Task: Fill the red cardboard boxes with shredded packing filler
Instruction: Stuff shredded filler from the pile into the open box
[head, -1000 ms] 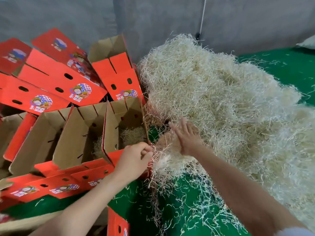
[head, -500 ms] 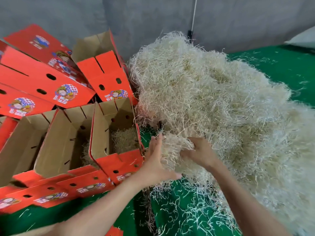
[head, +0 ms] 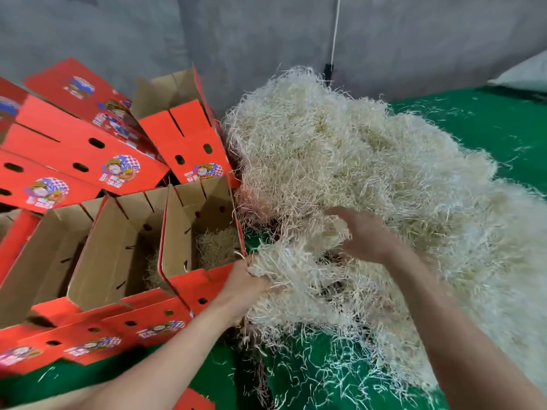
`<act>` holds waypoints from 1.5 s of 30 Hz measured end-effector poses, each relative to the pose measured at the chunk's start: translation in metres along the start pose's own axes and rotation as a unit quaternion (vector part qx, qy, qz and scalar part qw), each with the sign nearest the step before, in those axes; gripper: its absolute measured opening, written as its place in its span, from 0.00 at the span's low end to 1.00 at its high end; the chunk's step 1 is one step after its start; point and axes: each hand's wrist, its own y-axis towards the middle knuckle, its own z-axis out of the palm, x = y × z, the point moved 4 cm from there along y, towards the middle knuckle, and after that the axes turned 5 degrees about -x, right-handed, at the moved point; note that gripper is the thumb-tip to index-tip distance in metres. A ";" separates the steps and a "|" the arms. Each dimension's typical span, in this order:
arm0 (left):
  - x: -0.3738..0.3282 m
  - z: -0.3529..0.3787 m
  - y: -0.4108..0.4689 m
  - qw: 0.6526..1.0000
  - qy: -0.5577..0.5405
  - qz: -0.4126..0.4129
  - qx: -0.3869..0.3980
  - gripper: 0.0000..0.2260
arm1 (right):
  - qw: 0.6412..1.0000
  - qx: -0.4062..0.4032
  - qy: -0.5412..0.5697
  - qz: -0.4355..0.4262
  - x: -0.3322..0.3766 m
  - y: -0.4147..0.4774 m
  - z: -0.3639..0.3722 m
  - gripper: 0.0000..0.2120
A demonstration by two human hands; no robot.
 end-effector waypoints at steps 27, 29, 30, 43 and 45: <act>-0.056 -0.033 -0.033 0.976 -0.215 -0.038 -0.014 0.11 | 0.977 0.210 0.034 -0.016 0.021 -0.041 0.048 0.39; -0.059 -0.032 -0.037 0.965 -0.259 -0.041 -0.012 0.11 | 0.986 0.162 0.017 0.022 0.021 -0.039 0.081 0.31; -0.061 -0.035 -0.038 0.962 -0.267 -0.042 -0.036 0.12 | 0.989 0.137 -0.003 0.052 0.013 -0.041 0.095 0.31; -0.106 -0.058 -0.045 0.973 -0.228 0.000 -0.032 0.04 | 0.999 0.028 -0.027 -0.037 0.027 -0.039 0.013 0.61; -0.105 -0.054 -0.046 0.971 -0.238 0.009 -0.006 0.06 | 0.996 0.032 -0.022 -0.083 0.065 -0.028 0.006 0.59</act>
